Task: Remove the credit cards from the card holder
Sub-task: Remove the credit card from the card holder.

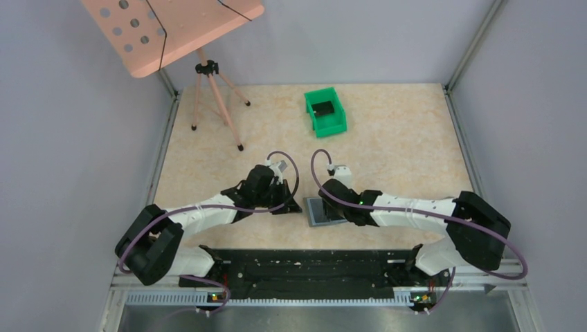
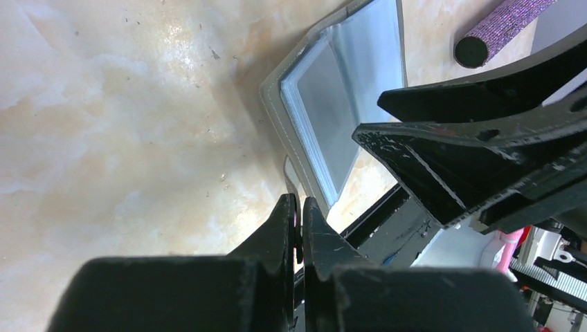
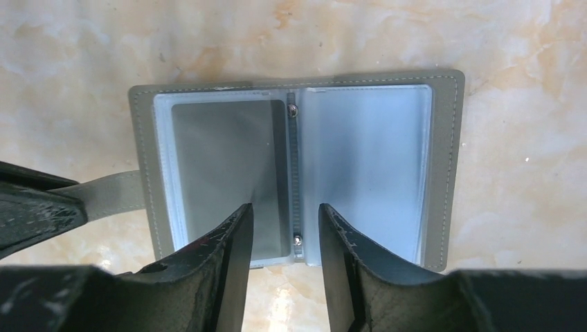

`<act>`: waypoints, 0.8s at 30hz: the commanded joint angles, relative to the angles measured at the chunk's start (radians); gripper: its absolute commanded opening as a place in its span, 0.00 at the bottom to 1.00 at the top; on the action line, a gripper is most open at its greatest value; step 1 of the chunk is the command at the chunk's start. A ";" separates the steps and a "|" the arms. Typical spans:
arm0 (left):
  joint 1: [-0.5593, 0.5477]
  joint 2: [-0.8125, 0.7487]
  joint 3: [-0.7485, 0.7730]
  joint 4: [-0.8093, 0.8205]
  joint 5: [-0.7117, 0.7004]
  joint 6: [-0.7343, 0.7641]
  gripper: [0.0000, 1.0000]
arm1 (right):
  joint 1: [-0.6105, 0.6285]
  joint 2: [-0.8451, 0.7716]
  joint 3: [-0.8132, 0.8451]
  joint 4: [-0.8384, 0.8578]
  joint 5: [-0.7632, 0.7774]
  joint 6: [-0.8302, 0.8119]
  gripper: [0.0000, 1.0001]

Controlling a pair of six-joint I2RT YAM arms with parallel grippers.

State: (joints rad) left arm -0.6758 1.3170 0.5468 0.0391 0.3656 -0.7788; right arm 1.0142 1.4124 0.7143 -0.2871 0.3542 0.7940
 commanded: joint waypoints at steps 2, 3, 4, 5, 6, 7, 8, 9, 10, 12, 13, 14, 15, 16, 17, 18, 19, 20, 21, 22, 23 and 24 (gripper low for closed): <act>0.002 -0.040 -0.009 0.019 -0.002 0.012 0.00 | 0.011 -0.071 0.003 0.055 -0.045 -0.016 0.46; 0.002 -0.041 -0.010 0.021 -0.002 0.009 0.00 | 0.011 -0.076 -0.002 0.074 -0.058 -0.013 0.47; 0.002 -0.044 -0.012 0.023 -0.003 0.008 0.00 | 0.011 -0.078 -0.008 0.093 -0.070 -0.008 0.48; 0.002 -0.045 -0.015 0.026 -0.003 0.005 0.00 | 0.011 -0.078 -0.014 0.111 -0.080 -0.005 0.49; 0.002 -0.046 -0.016 0.029 -0.001 0.003 0.00 | 0.012 -0.072 -0.017 0.125 -0.085 -0.004 0.50; 0.002 -0.048 -0.018 0.032 -0.001 0.001 0.00 | 0.011 -0.066 -0.018 0.134 -0.089 -0.003 0.52; 0.002 -0.048 -0.022 0.034 0.001 -0.001 0.00 | 0.012 -0.056 -0.017 0.143 -0.092 -0.003 0.54; 0.002 -0.050 -0.024 0.037 0.002 -0.003 0.00 | 0.011 -0.046 -0.015 0.147 -0.094 -0.002 0.55; 0.002 -0.051 -0.027 0.038 0.002 -0.004 0.00 | 0.012 -0.037 -0.013 0.152 -0.095 -0.001 0.56; 0.002 -0.055 -0.031 0.039 0.003 -0.006 0.00 | 0.011 -0.016 -0.013 0.164 -0.096 0.001 0.57; 0.002 -0.057 -0.033 0.039 0.001 -0.006 0.00 | 0.011 -0.007 -0.013 0.169 -0.096 0.001 0.57; 0.002 -0.060 -0.033 0.038 0.000 -0.004 0.00 | 0.011 0.003 -0.013 0.171 -0.096 0.002 0.57; 0.002 -0.062 -0.033 0.037 -0.002 -0.004 0.00 | 0.011 0.011 -0.012 0.171 -0.096 0.002 0.57; 0.002 -0.062 -0.032 0.036 -0.002 -0.004 0.00 | 0.011 0.019 -0.012 0.172 -0.098 0.002 0.57; 0.002 -0.063 -0.032 0.036 -0.002 -0.004 0.00 | 0.012 0.026 -0.014 0.177 -0.104 0.002 0.57; 0.002 -0.061 -0.031 0.036 -0.002 -0.004 0.00 | 0.012 0.032 -0.015 0.184 -0.110 0.002 0.57; 0.002 -0.059 -0.030 0.037 -0.003 -0.004 0.00 | 0.011 0.038 -0.017 0.188 -0.117 0.001 0.57; 0.002 -0.059 -0.030 0.038 -0.001 -0.004 0.00 | 0.011 0.043 -0.018 0.188 -0.119 0.003 0.57; 0.002 -0.059 -0.030 0.038 -0.001 -0.004 0.00 | 0.012 0.046 -0.018 0.187 -0.116 0.005 0.57; 0.002 -0.058 -0.031 0.040 -0.002 -0.006 0.00 | 0.011 0.048 -0.018 0.185 -0.113 0.005 0.58; 0.002 -0.058 -0.032 0.041 0.000 -0.005 0.00 | 0.011 0.050 -0.019 0.183 -0.111 0.005 0.58; 0.002 -0.058 -0.031 0.041 0.001 -0.005 0.00 | 0.012 0.052 -0.020 0.182 -0.110 0.006 0.58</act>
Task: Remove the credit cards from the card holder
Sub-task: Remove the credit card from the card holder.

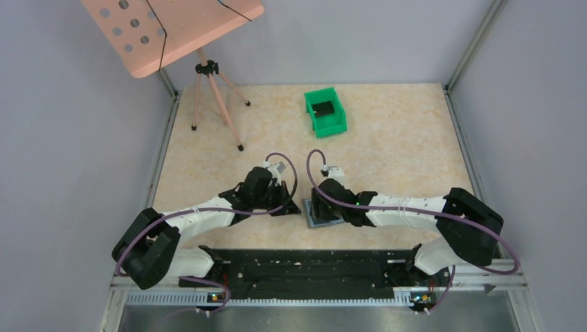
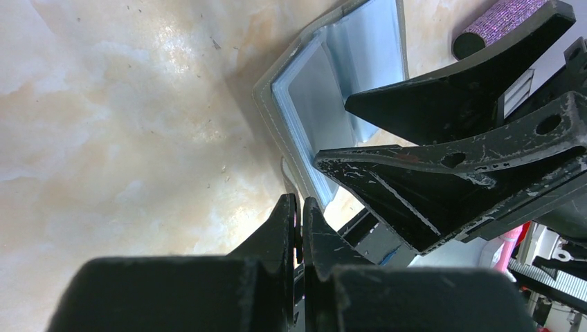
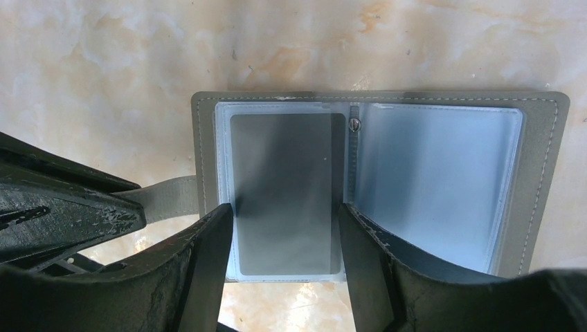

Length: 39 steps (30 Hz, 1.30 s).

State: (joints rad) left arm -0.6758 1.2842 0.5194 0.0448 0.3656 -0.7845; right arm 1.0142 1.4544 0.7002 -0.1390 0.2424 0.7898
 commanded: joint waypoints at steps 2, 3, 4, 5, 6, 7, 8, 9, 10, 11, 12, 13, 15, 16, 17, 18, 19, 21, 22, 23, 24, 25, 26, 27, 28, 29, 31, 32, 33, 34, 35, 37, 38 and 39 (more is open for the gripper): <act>0.002 -0.024 -0.004 0.036 0.001 0.000 0.00 | 0.012 0.014 -0.006 0.033 0.002 0.011 0.59; 0.002 -0.024 -0.003 0.036 0.000 -0.001 0.00 | 0.012 0.016 -0.006 0.035 0.002 0.010 0.59; 0.002 -0.021 -0.003 0.036 0.001 0.000 0.00 | 0.012 0.018 -0.006 0.037 0.001 0.011 0.60; 0.002 -0.021 -0.002 0.036 0.002 -0.001 0.00 | 0.011 0.020 -0.007 0.042 -0.004 0.010 0.60; 0.002 -0.019 -0.001 0.036 0.003 0.000 0.00 | 0.012 0.020 -0.006 0.045 -0.006 0.010 0.60; 0.002 -0.019 -0.001 0.038 0.004 0.000 0.00 | 0.013 0.021 -0.007 0.049 -0.008 0.010 0.61; 0.002 -0.019 -0.001 0.038 0.003 0.000 0.00 | 0.013 0.022 -0.005 0.050 -0.010 0.009 0.61; 0.002 -0.019 -0.001 0.038 0.003 0.000 0.00 | 0.013 0.022 -0.005 0.049 -0.009 0.009 0.61; 0.002 -0.020 -0.002 0.037 0.003 0.000 0.00 | 0.015 0.023 -0.004 0.048 -0.006 0.008 0.61; 0.002 -0.022 -0.002 0.037 0.003 0.000 0.00 | 0.016 0.024 -0.003 0.046 -0.002 0.006 0.62; 0.002 -0.023 -0.002 0.036 0.003 0.000 0.00 | 0.017 0.026 -0.002 0.041 0.001 0.005 0.62; 0.002 -0.023 -0.002 0.036 0.002 0.000 0.00 | 0.018 0.029 0.000 0.039 0.004 0.006 0.63; 0.002 -0.024 -0.003 0.036 0.003 -0.001 0.00 | 0.023 0.032 0.002 0.035 0.008 0.005 0.63; 0.002 -0.024 -0.002 0.036 0.003 -0.001 0.00 | 0.025 0.034 0.005 0.031 0.012 0.005 0.63; 0.002 -0.023 -0.001 0.036 0.003 -0.002 0.00 | 0.027 0.035 0.007 0.027 0.014 0.005 0.63; 0.002 -0.023 -0.001 0.036 0.003 -0.001 0.00 | 0.027 0.036 0.010 0.025 0.015 0.004 0.63; 0.002 -0.022 -0.001 0.035 0.003 0.000 0.00 | 0.029 0.037 0.011 0.024 0.017 0.003 0.63; 0.002 -0.020 0.002 0.033 0.004 0.002 0.00 | 0.030 0.034 0.014 0.021 0.018 0.002 0.60; 0.002 -0.020 0.005 0.032 0.005 0.001 0.00 | 0.032 0.033 0.015 0.023 0.017 0.001 0.57; 0.002 -0.020 0.005 0.032 0.005 0.001 0.00 | 0.031 0.032 0.015 0.022 0.019 0.000 0.55; 0.002 -0.022 0.005 0.032 0.006 0.001 0.00 | 0.031 0.033 0.017 0.020 0.020 -0.003 0.53; 0.002 -0.022 0.006 0.031 0.006 0.001 0.00 | 0.031 0.035 0.018 0.016 0.024 -0.002 0.53; 0.002 -0.025 0.007 0.030 0.004 0.002 0.00 | 0.031 0.037 0.021 0.008 0.033 -0.002 0.53; 0.002 -0.026 0.007 0.028 0.004 0.002 0.00 | 0.034 0.039 0.024 -0.004 0.045 -0.001 0.53; 0.002 -0.027 0.005 0.027 0.003 0.002 0.00 | 0.037 0.040 0.031 -0.019 0.059 0.000 0.53; 0.002 -0.026 0.005 0.026 0.001 0.002 0.00 | 0.042 0.043 0.036 -0.034 0.075 0.003 0.53; 0.002 -0.025 0.004 0.024 0.001 0.002 0.00 | 0.048 0.045 0.050 -0.067 0.103 0.009 0.53; 0.002 -0.025 0.003 0.023 0.001 0.000 0.00 | 0.053 0.046 0.056 -0.080 0.111 0.009 0.53; 0.002 -0.027 0.002 0.023 0.002 -0.002 0.00 | 0.057 0.045 0.061 -0.085 0.116 0.010 0.54; 0.002 -0.028 -0.001 0.023 0.002 -0.003 0.00 | 0.062 0.042 0.065 -0.086 0.115 0.009 0.54; 0.002 -0.031 -0.002 0.023 0.003 -0.004 0.00 | 0.066 0.039 0.067 -0.083 0.108 0.011 0.56; 0.002 -0.035 -0.002 0.021 0.004 -0.001 0.00 | 0.070 0.026 0.072 -0.076 0.086 0.010 0.58; 0.002 -0.036 0.000 0.019 0.003 -0.002 0.00 | 0.074 0.017 0.075 -0.076 0.080 0.010 0.58; 0.002 -0.039 0.001 0.018 0.003 -0.002 0.00 | 0.076 0.005 0.078 -0.080 0.082 0.011 0.58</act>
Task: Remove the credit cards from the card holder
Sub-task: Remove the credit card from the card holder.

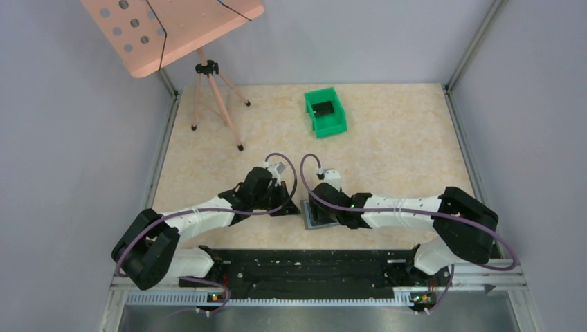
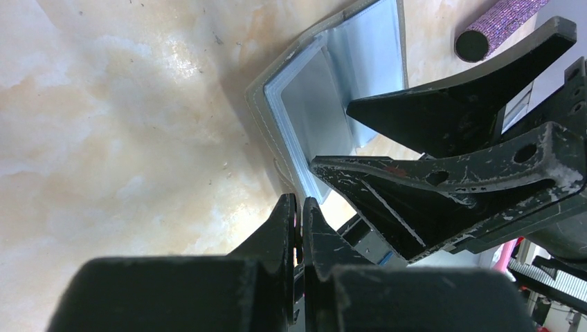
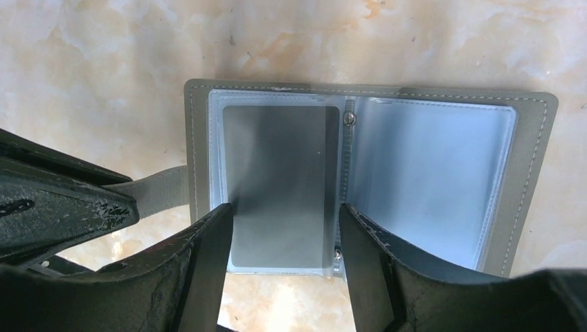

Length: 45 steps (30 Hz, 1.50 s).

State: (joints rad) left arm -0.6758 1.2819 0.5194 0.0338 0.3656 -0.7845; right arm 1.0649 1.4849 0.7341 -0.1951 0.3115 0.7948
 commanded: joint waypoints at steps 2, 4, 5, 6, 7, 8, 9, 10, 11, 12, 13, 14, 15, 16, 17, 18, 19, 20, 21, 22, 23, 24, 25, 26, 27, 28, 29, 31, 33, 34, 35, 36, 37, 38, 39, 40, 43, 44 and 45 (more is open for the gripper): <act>0.002 -0.041 -0.002 0.030 0.004 -0.002 0.00 | 0.025 -0.047 0.049 -0.037 0.021 0.006 0.58; 0.002 -0.043 -0.001 0.031 0.007 -0.004 0.00 | 0.025 -0.064 0.046 -0.042 0.033 0.006 0.57; 0.002 -0.044 -0.001 0.030 0.008 -0.004 0.00 | 0.026 -0.071 0.044 -0.043 0.033 0.007 0.55; 0.002 -0.045 0.000 0.028 0.008 -0.003 0.00 | 0.026 -0.075 0.042 -0.039 0.028 0.007 0.55; 0.002 -0.046 -0.001 0.027 0.007 -0.002 0.00 | 0.025 -0.077 0.039 -0.031 0.020 0.006 0.54; 0.002 -0.049 -0.002 0.028 0.007 -0.003 0.00 | 0.025 -0.076 0.034 -0.019 0.011 0.005 0.54; 0.002 -0.052 -0.002 0.028 0.008 -0.004 0.00 | 0.026 -0.076 0.032 -0.006 -0.001 0.005 0.53; 0.002 -0.053 -0.002 0.028 0.009 -0.005 0.00 | 0.026 -0.072 0.029 0.004 -0.011 0.005 0.53; 0.002 -0.056 -0.004 0.029 0.010 -0.006 0.00 | 0.026 -0.068 0.028 0.016 -0.020 0.006 0.54; 0.002 -0.059 -0.005 0.029 0.009 -0.008 0.00 | 0.026 -0.064 0.025 0.021 -0.023 0.006 0.54; 0.002 -0.061 -0.007 0.030 0.009 -0.007 0.00 | 0.025 -0.062 0.024 0.022 -0.023 0.006 0.55; 0.002 -0.063 -0.008 0.029 0.007 -0.008 0.00 | 0.025 -0.058 0.023 0.023 -0.021 0.005 0.56; 0.002 -0.064 -0.009 0.030 0.008 -0.008 0.00 | 0.026 -0.055 0.022 0.021 -0.021 0.005 0.56; 0.002 -0.062 -0.010 0.031 0.007 -0.008 0.00 | 0.025 -0.054 0.021 0.021 -0.022 0.007 0.58; 0.002 -0.061 -0.009 0.032 0.008 -0.009 0.00 | 0.025 -0.054 0.018 0.024 -0.025 0.008 0.58; 0.002 -0.059 -0.009 0.031 0.010 -0.009 0.00 | 0.026 -0.052 0.016 0.028 -0.029 0.008 0.59; 0.002 -0.057 -0.009 0.033 0.011 -0.009 0.00 | 0.025 -0.049 0.014 0.029 -0.029 0.008 0.59; 0.002 -0.056 -0.009 0.033 0.012 -0.010 0.00 | 0.026 -0.048 0.013 0.026 -0.027 0.009 0.59; 0.002 -0.060 -0.009 0.032 0.012 -0.009 0.00 | 0.026 -0.046 0.013 0.022 -0.023 0.009 0.58; 0.002 -0.061 -0.009 0.032 0.011 -0.010 0.00 | 0.026 -0.045 0.012 0.017 -0.020 0.009 0.55; 0.002 -0.064 -0.009 0.032 0.009 -0.010 0.00 | 0.026 -0.045 0.011 0.016 -0.017 0.010 0.53; 0.002 -0.064 -0.009 0.031 0.008 -0.009 0.00 | 0.026 -0.046 0.009 0.013 -0.015 0.012 0.51; 0.002 -0.065 -0.009 0.030 0.007 -0.009 0.00 | 0.026 -0.047 0.008 0.010 -0.012 0.010 0.49; 0.002 -0.066 -0.009 0.028 0.007 -0.008 0.00 | 0.026 -0.050 0.007 0.007 -0.009 0.011 0.46; 0.002 -0.067 -0.009 0.026 0.006 -0.008 0.00 | 0.025 -0.053 0.007 0.003 -0.004 0.011 0.44; 0.002 -0.069 -0.009 0.025 0.004 -0.008 0.00 | 0.026 -0.055 0.007 -0.001 0.003 0.011 0.42; 0.002 -0.069 -0.008 0.025 0.004 -0.007 0.00 | 0.026 -0.058 0.007 -0.006 0.006 0.012 0.41; 0.002 -0.072 -0.008 0.021 0.001 -0.005 0.00 | 0.026 -0.064 0.007 -0.015 0.015 0.012 0.40; 0.002 -0.075 -0.009 0.017 -0.002 -0.005 0.00 | 0.026 -0.070 0.002 -0.022 0.023 0.014 0.39; 0.002 -0.075 -0.009 0.017 -0.002 -0.007 0.00 | 0.026 -0.073 -0.002 -0.021 0.024 0.016 0.39; 0.002 -0.077 -0.011 0.018 -0.003 -0.008 0.00 | 0.026 -0.075 -0.006 -0.020 0.023 0.019 0.40; 0.002 -0.078 -0.013 0.019 -0.004 -0.009 0.00 | 0.026 -0.076 -0.008 -0.017 0.016 0.019 0.42; 0.002 -0.078 -0.014 0.022 -0.004 -0.010 0.00 | 0.025 -0.078 -0.013 -0.010 0.011 0.019 0.43; 0.002 -0.078 -0.016 0.024 -0.004 -0.013 0.00 | 0.026 -0.077 -0.016 -0.006 0.006 0.021 0.44; 0.002 -0.077 -0.016 0.024 -0.002 -0.013 0.00 | 0.026 -0.075 -0.016 -0.006 0.006 0.023 0.44; 0.002 -0.076 -0.015 0.024 -0.003 -0.014 0.00 | 0.025 -0.074 -0.016 -0.006 0.001 0.025 0.45; 0.002 -0.080 -0.016 0.028 0.001 -0.016 0.00 | 0.025 -0.083 -0.025 0.012 -0.013 0.030 0.48; 0.002 -0.079 -0.016 0.029 0.001 -0.013 0.00 | 0.026 -0.086 -0.027 0.020 -0.020 0.029 0.49; 0.002 -0.077 -0.013 0.027 0.002 -0.010 0.00 | 0.026 -0.089 -0.031 0.030 -0.025 0.030 0.50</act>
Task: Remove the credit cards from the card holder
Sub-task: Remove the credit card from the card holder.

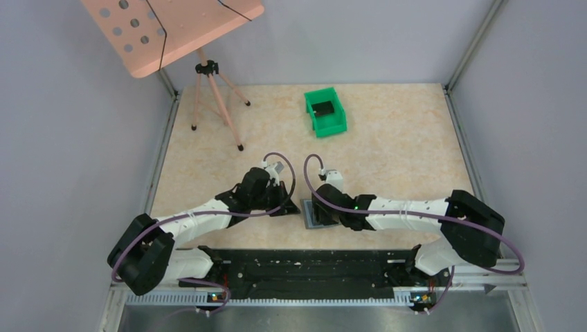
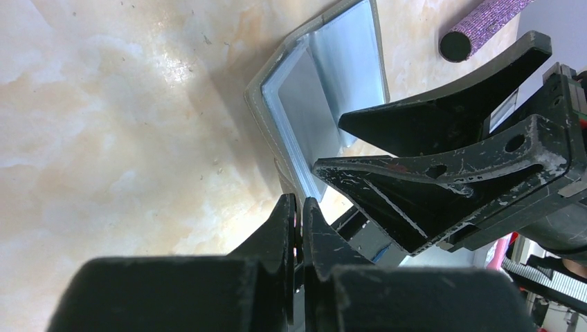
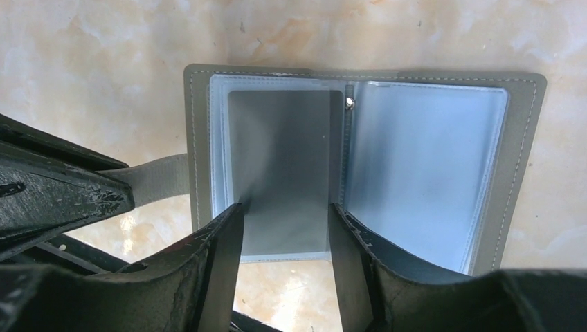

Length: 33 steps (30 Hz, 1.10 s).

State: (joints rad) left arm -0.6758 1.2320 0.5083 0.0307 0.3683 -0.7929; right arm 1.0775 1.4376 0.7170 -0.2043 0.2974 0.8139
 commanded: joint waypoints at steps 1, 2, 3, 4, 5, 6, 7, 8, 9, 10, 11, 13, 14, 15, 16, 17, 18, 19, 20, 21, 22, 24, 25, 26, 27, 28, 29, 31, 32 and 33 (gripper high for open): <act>0.002 -0.024 0.001 0.027 0.003 0.003 0.00 | 0.013 -0.042 -0.017 0.049 -0.019 0.011 0.51; 0.002 -0.022 0.006 0.023 0.006 0.006 0.00 | 0.013 -0.043 -0.019 0.056 -0.025 0.010 0.51; 0.002 -0.018 0.009 0.020 0.006 0.010 0.00 | 0.013 -0.042 -0.020 0.061 -0.030 0.009 0.52; 0.002 -0.015 0.011 0.019 0.007 0.012 0.00 | 0.013 -0.042 -0.022 0.065 -0.034 0.009 0.52; 0.002 -0.016 0.011 0.018 0.008 0.012 0.00 | 0.013 -0.041 -0.022 0.066 -0.036 0.009 0.53; 0.002 -0.016 0.011 0.020 0.009 0.011 0.00 | 0.013 -0.040 -0.025 0.069 -0.041 0.011 0.54; 0.002 -0.017 0.008 0.021 0.009 0.009 0.00 | 0.012 -0.038 -0.030 0.078 -0.044 0.012 0.55; 0.002 -0.017 0.007 0.025 0.009 0.007 0.00 | 0.013 -0.036 -0.035 0.092 -0.052 0.013 0.55; 0.002 -0.016 0.007 0.027 0.009 0.005 0.00 | 0.013 -0.036 -0.039 0.108 -0.062 0.014 0.55; 0.002 -0.015 0.008 0.028 0.011 0.004 0.00 | 0.013 -0.032 -0.041 0.121 -0.072 0.013 0.56; 0.002 -0.016 0.012 0.026 0.013 0.004 0.00 | 0.013 -0.027 -0.035 0.127 -0.085 0.007 0.55; 0.002 -0.024 0.011 0.019 0.010 0.004 0.00 | 0.013 -0.018 -0.030 0.128 -0.095 0.000 0.55; 0.002 -0.032 0.006 0.017 0.004 0.004 0.00 | 0.013 -0.015 -0.031 0.126 -0.090 0.001 0.55; 0.002 -0.040 0.001 0.017 -0.002 0.003 0.00 | 0.013 -0.013 -0.033 0.120 -0.083 0.004 0.55; 0.001 -0.046 -0.005 0.017 -0.005 0.001 0.00 | 0.013 -0.011 -0.034 0.105 -0.067 0.007 0.54; 0.002 -0.049 -0.009 0.017 -0.005 0.001 0.00 | 0.012 -0.010 -0.032 0.088 -0.053 0.008 0.53; 0.002 -0.049 -0.010 0.012 -0.004 0.001 0.00 | 0.012 -0.010 -0.030 0.067 -0.040 0.007 0.53; 0.002 -0.050 -0.008 0.009 -0.003 0.004 0.00 | 0.012 -0.010 -0.027 0.047 -0.025 0.008 0.52; 0.002 -0.051 -0.008 0.007 -0.005 0.005 0.00 | 0.013 -0.012 -0.024 0.029 -0.010 0.008 0.51; 0.002 -0.053 -0.008 0.005 -0.007 0.006 0.00 | 0.013 -0.014 -0.021 0.012 0.006 0.008 0.50; 0.002 -0.055 -0.009 0.005 -0.008 0.006 0.00 | 0.013 -0.017 -0.019 0.002 0.016 0.010 0.50; 0.002 -0.054 -0.005 0.005 -0.008 0.005 0.00 | 0.013 -0.027 -0.017 -0.011 0.028 0.013 0.48; 0.002 -0.054 -0.003 0.005 -0.007 0.006 0.00 | 0.014 -0.032 -0.016 -0.015 0.029 0.013 0.48; 0.002 -0.053 -0.001 0.002 -0.007 0.005 0.00 | 0.016 -0.036 -0.015 -0.021 0.031 0.012 0.48; 0.002 -0.051 0.000 0.000 -0.006 0.007 0.00 | 0.017 -0.040 -0.012 -0.026 0.032 0.011 0.47; 0.002 -0.050 0.002 -0.002 -0.008 0.009 0.00 | 0.018 -0.043 -0.009 -0.032 0.035 0.009 0.47; 0.002 -0.050 0.002 -0.005 -0.009 0.011 0.00 | 0.017 -0.049 -0.006 -0.033 0.034 0.007 0.48; 0.002 -0.048 0.003 -0.006 -0.012 0.013 0.00 | 0.018 -0.057 -0.006 -0.027 0.029 0.003 0.48; 0.002 -0.047 0.004 -0.008 -0.012 0.012 0.00 | 0.018 -0.062 -0.009 -0.019 0.020 -0.001 0.48; 0.001 -0.046 0.004 -0.006 -0.010 0.012 0.00 | 0.018 -0.065 -0.011 -0.013 0.015 0.000 0.48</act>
State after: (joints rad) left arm -0.6758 1.2064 0.5011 0.0147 0.3584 -0.7914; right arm 1.0855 1.4078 0.6888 -0.1734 0.2798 0.8234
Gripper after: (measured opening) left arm 0.037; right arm 0.480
